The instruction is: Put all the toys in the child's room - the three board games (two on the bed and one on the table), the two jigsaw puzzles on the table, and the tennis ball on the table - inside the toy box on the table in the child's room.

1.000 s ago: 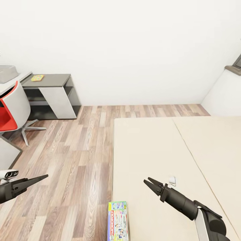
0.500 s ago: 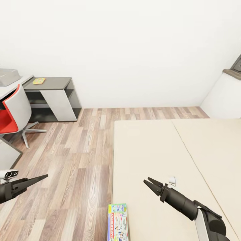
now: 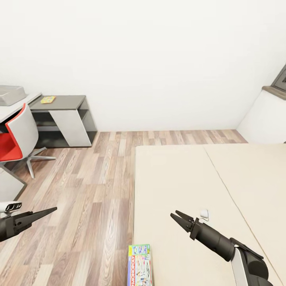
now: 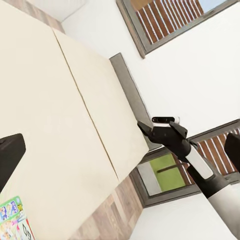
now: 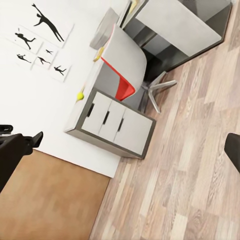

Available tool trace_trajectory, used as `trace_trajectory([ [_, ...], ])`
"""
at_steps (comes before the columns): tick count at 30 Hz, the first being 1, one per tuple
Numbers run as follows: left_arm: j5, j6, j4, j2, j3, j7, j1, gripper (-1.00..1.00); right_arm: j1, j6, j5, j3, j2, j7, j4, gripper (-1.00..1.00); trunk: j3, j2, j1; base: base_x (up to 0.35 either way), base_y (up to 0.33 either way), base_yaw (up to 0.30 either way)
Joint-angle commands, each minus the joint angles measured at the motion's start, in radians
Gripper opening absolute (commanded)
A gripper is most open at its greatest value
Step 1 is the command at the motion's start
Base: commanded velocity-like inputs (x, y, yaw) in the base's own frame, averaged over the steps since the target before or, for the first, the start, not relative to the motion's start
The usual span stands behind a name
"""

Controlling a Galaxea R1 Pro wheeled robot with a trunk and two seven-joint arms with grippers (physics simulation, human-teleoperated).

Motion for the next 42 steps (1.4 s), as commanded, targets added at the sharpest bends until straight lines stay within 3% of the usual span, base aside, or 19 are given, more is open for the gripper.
trace_trajectory([
  [1, -0.001, 0.011, 0.000, 0.000, 0.000, -0.004, -0.001, 1.00, -0.001, 0.007, -0.002, -0.002, 0.001, 0.003, 0.000, 1.00, 0.000, -0.002, 0.001, 0.000, 0.000, 0.000],
  [42, -0.001, 0.011, 0.027, 0.002, 0.005, -0.004, -0.001, 1.00, -0.001, 0.007, -0.001, -0.002, 0.001, 0.003, 0.000, 1.00, 0.068, -0.002, 0.001, 0.000, 0.000, 0.000],
])
